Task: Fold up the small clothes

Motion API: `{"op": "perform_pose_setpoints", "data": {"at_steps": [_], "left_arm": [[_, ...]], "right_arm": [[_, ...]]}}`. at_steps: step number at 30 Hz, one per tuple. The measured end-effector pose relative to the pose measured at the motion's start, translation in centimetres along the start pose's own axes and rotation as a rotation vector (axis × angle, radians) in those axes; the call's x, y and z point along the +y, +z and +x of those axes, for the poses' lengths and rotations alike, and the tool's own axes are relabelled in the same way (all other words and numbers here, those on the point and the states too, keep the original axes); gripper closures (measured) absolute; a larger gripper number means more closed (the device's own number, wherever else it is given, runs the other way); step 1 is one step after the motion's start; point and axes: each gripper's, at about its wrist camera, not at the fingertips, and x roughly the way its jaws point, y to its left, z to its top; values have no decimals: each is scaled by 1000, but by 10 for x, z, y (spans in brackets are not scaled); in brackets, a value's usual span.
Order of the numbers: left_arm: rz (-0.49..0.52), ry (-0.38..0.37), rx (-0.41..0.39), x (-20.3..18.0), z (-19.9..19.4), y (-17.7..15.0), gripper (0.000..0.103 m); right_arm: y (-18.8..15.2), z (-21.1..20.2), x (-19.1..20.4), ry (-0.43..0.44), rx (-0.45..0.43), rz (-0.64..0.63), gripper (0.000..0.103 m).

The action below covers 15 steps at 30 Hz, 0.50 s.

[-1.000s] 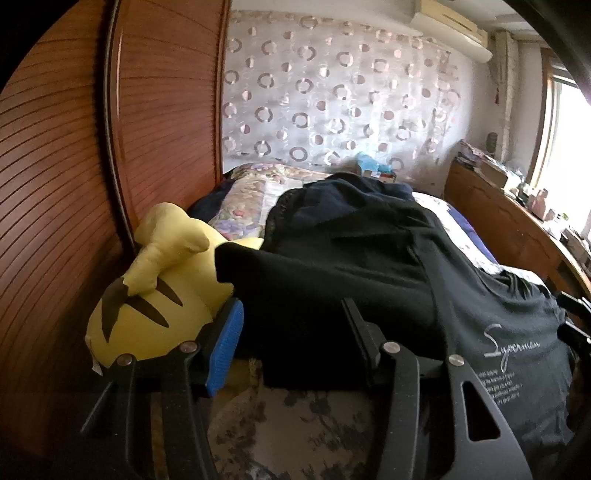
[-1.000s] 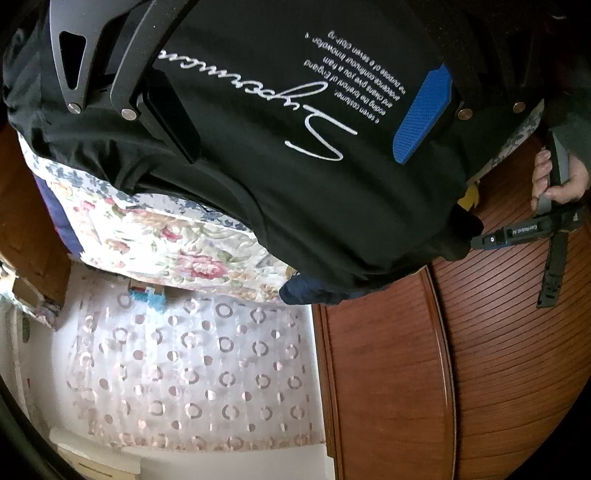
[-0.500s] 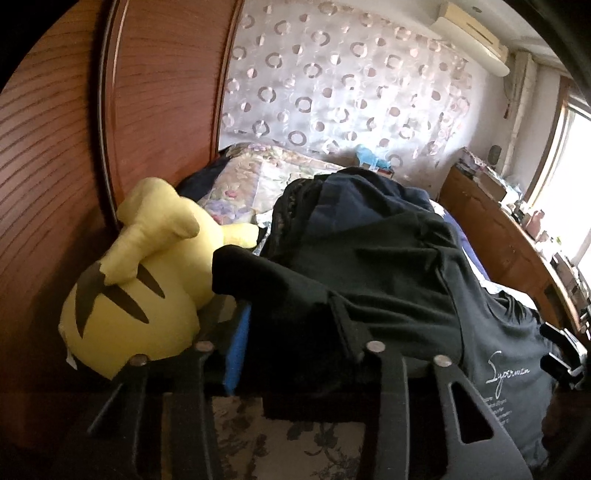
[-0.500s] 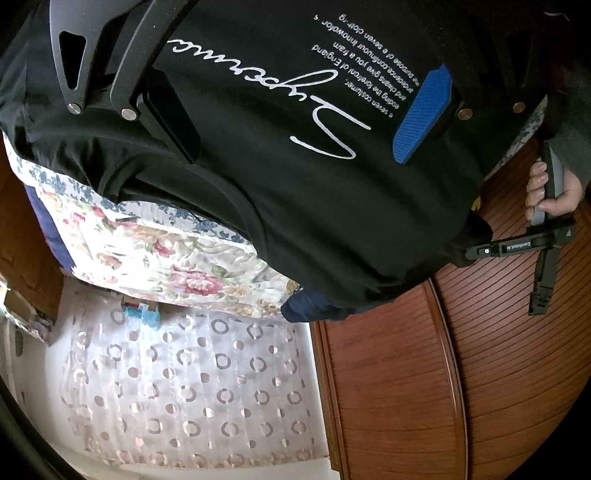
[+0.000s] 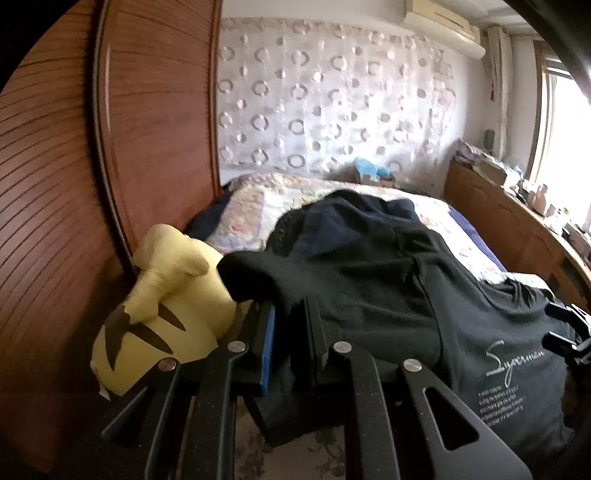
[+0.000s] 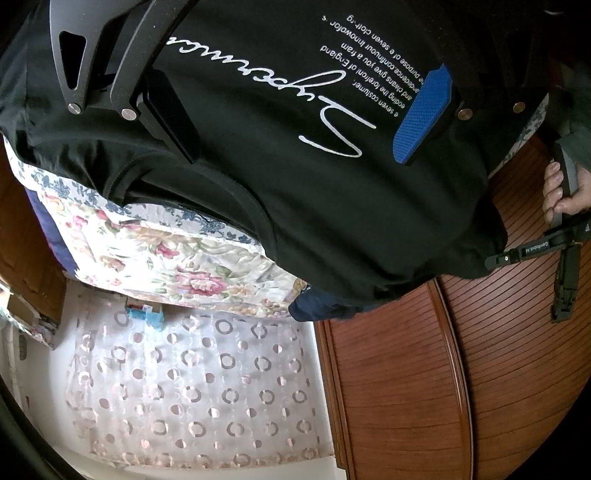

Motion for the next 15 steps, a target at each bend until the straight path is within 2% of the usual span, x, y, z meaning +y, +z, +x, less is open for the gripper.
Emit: {"op": "perform_pose_setpoints", "data": {"at_steps": [5,8,15], "left_arm": [[-5,3,10,3,-2,-10,88],[-7,-1,15,0,-5,-15,96],[-7,-36,-60,-9,-24,-8,98]], "right_arm": [[0,0,0,1,1,0,0],[0,0,0,3,2,0,0],[-1,0,0,1,4,-5,0]]}}
